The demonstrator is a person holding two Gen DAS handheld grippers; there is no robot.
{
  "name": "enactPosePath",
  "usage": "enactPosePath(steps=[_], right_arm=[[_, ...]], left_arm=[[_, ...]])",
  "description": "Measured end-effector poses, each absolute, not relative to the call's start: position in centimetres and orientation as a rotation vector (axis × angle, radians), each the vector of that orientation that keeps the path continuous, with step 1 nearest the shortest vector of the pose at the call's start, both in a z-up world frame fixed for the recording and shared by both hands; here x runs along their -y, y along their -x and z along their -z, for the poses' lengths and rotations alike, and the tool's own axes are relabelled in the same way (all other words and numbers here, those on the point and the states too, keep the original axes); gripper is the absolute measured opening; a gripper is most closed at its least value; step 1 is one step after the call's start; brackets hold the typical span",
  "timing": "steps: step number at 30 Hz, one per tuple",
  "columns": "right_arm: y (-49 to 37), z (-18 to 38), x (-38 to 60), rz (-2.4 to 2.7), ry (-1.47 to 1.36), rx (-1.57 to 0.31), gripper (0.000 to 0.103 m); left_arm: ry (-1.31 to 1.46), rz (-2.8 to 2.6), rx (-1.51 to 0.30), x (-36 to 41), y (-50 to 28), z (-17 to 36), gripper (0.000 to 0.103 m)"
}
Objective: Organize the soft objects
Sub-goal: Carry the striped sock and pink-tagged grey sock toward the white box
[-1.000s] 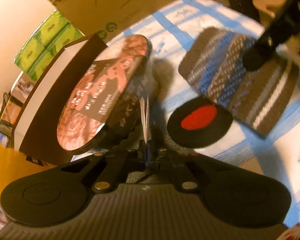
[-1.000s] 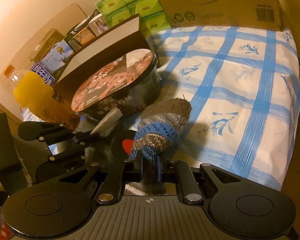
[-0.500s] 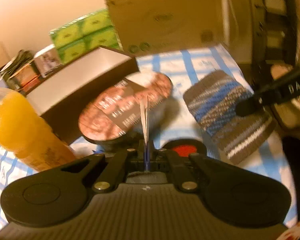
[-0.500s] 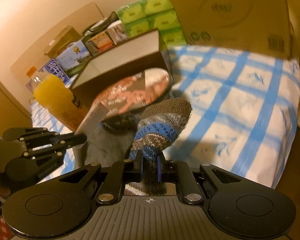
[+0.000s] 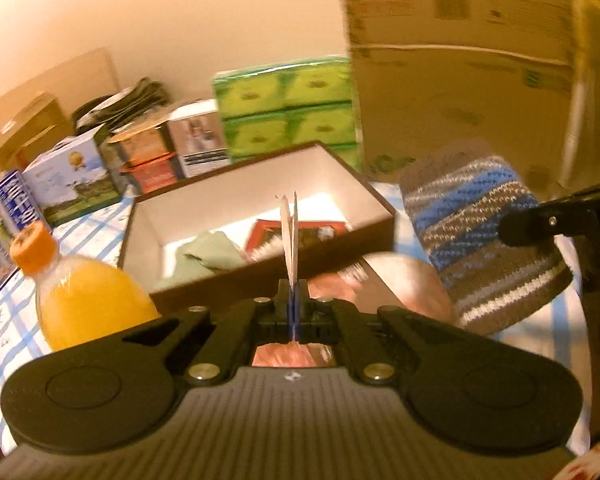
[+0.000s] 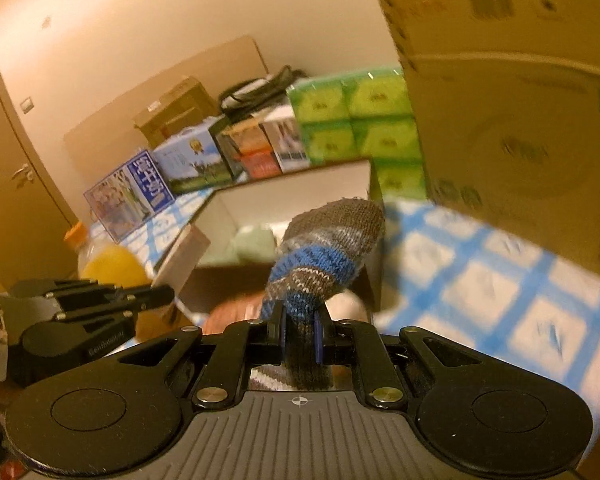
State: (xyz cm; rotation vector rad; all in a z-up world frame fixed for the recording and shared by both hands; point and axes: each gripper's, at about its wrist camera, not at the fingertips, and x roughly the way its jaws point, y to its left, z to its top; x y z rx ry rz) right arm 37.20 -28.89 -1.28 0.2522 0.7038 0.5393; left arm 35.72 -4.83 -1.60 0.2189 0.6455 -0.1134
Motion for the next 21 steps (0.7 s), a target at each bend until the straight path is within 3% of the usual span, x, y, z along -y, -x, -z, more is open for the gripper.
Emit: enactPosePath(steps=[21], right_arm=[[-56.8,5.9,22.3,-0.632,-0.136,-0.735,0.013]], left_arm=[[-0.08,-0.173,-0.733,3.8,-52.6,4.1,0.003]])
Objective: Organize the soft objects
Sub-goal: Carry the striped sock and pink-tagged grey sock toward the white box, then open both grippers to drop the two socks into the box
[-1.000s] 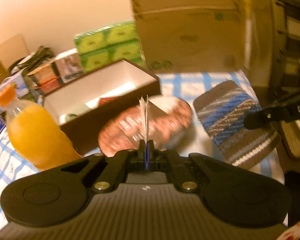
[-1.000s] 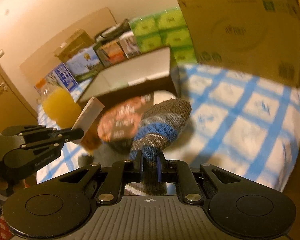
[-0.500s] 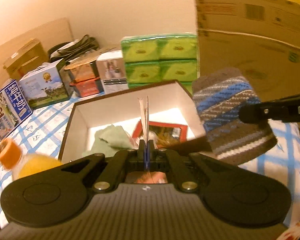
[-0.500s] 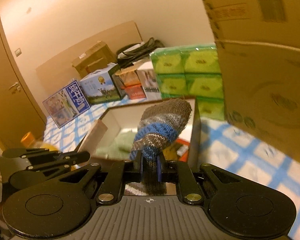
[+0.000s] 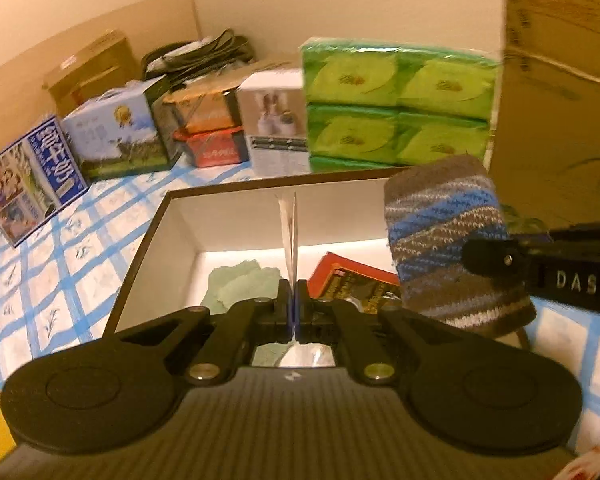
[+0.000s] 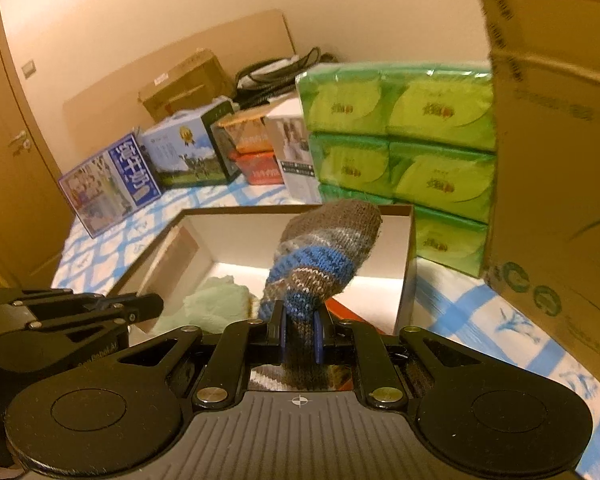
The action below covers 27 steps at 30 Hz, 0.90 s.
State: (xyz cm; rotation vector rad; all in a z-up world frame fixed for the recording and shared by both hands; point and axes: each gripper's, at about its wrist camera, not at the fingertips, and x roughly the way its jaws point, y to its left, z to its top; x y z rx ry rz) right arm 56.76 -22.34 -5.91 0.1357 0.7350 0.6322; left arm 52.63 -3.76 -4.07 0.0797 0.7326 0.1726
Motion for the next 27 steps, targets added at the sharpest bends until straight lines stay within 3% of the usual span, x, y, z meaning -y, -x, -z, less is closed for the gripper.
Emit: enactPosePath(steps=[11,12,14,15,16,17,27], right_arm=[[-61.3,8.3,20.1,-0.652,-0.053,-0.759,0.014],[-61.5,8.4,20.1,-0.653,-0.048,-0.757,0.015],[-61.8,8.6,20.2,-0.64,-0.052,-0.749,0.031],[-61.8,8.6,20.3,-0.634,-0.058,-0.742,0.039],[-61.8,8.5,20.5,-0.629,-0.066,-0.729,0.058],[-61.7,8.5,20.8,-0.63,-0.074,-0.714,0.065],[-60.1,8.0,21.9,-0.634,-0.069,-0.71,0.066]], left_arm=[[-0.076,-0.265,-0.772,3.5,-56.0,5.9,0.004],[-0.069,-0.266,-0.781,3.5,-56.2,6.0,0.007],[-0.062,-0.294,-0.797,3.6,-56.7,6.4,0.01],[-0.063,-0.309,-0.798,3.6,-56.8,6.5,0.017],[-0.06,-0.316,-0.798,3.6,-57.0,6.6,0.032],[-0.051,-0.319,-0.803,3.5,-57.1,6.7,0.039],[0.011,-0.288,-0.826,2.9,-56.8,7.1,0.042]])
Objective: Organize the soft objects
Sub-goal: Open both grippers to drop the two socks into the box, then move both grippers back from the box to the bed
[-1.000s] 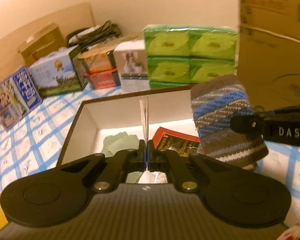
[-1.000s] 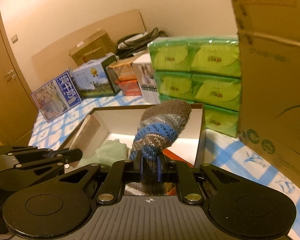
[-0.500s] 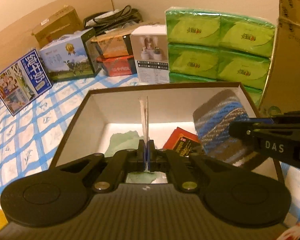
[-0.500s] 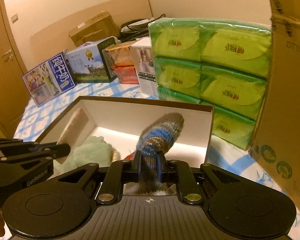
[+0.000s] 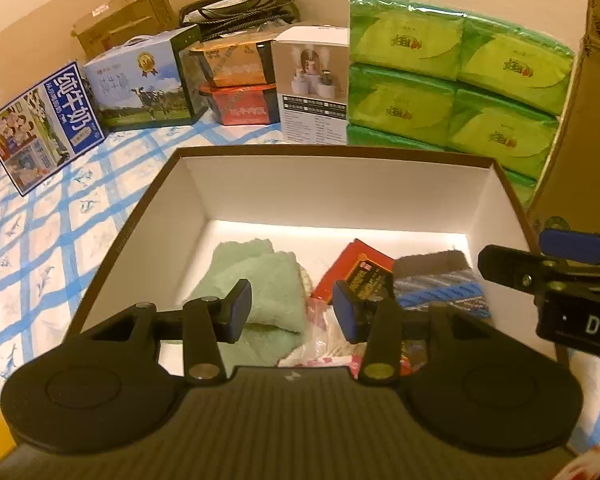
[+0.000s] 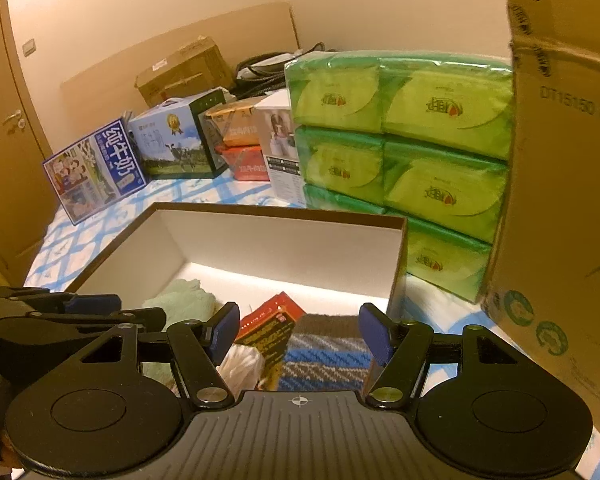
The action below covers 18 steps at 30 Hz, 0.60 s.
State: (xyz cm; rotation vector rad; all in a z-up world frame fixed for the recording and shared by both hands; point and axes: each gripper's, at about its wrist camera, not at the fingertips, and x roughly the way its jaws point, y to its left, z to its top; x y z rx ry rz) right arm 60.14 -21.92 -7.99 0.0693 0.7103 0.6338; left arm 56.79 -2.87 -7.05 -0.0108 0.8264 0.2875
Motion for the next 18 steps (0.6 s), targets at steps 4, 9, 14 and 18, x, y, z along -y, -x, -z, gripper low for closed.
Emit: enactPosePath(steps=[4,9,14,18], right_arm=[[-58.5,7.1,23.2,-0.612,-0.091,-0.69,0.066],[-55.5,5.8,25.1,-0.595,-0.154,-0.674,0.066],[-51.6,4.4,27.0,-0.562,-0.196,-0.649,0.066],[-48.3,3.5,28.5,-0.537,-0.227,-0.634,0.066]], left_arm=[[0.024,-0.25,-0.805,3.2,-55.5,6.2,0.042],[0.026,-0.207,-0.777,3.8,-53.1,4.6,0.042],[0.031,-0.162,-0.75,4.4,-50.0,3.0,0.042],[0.015,-0.107,-0.747,4.6,-46.2,2.5,0.042]])
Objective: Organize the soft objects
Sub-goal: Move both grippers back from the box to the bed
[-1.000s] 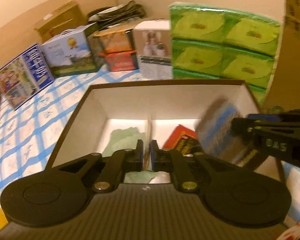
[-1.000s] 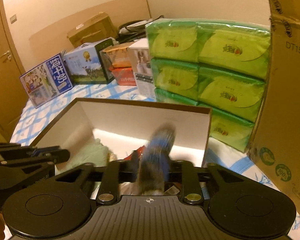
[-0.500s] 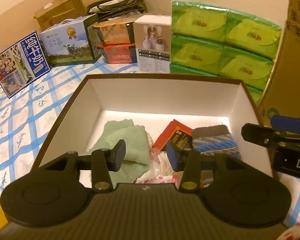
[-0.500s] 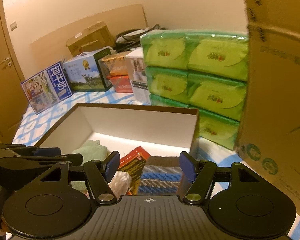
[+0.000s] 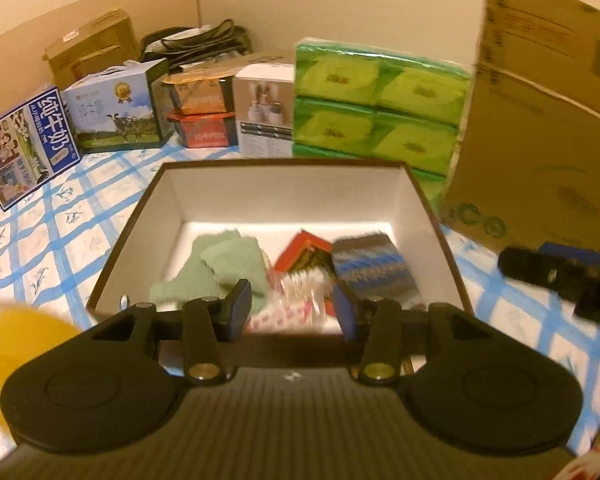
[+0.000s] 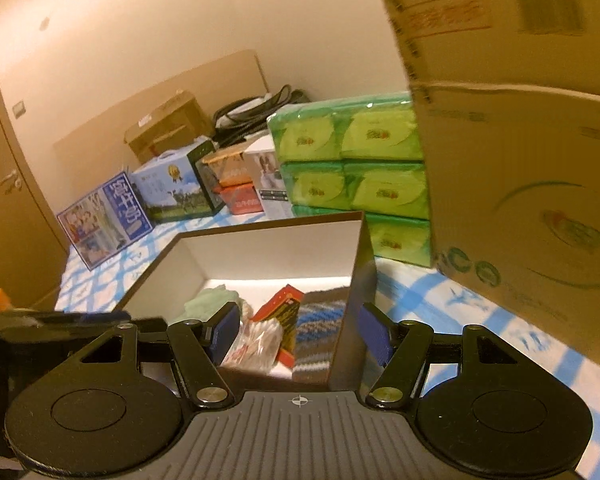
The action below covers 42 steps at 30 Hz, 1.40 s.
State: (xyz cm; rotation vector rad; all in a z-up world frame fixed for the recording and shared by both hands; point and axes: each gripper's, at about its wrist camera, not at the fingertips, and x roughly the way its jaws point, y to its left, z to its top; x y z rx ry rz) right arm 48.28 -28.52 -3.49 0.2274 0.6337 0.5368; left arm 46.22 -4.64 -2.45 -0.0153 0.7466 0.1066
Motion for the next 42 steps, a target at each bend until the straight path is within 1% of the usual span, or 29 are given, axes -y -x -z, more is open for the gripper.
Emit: enactPosePath(steps=[13,21,32,42], right_arm=[[-36.5,3.1,31.3,-0.497,-0.266,-0.662,0.066],[-31.8,5.2,29.9,-0.514,-0.234,-0.74,0.066],[-27.0,9.0,27.5,-0.547,-0.203,-0.858,0.066],[-27.3,14.4,24.7,-0.539,-0.074,-0.944,0.066]], left_arm=[[-0.049,-0.004,-0.788,1.7,-33.8,2.8,0.042],[-0.038,0.008,-0.838,-0.2,-28.1,4.3,0.042],[0.006,-0.011,-0.925,-1.9,-22.9,7.9,0.042],[0.001,-0.056,-0.961,-3.5,-22.4,10.8,0.042]])
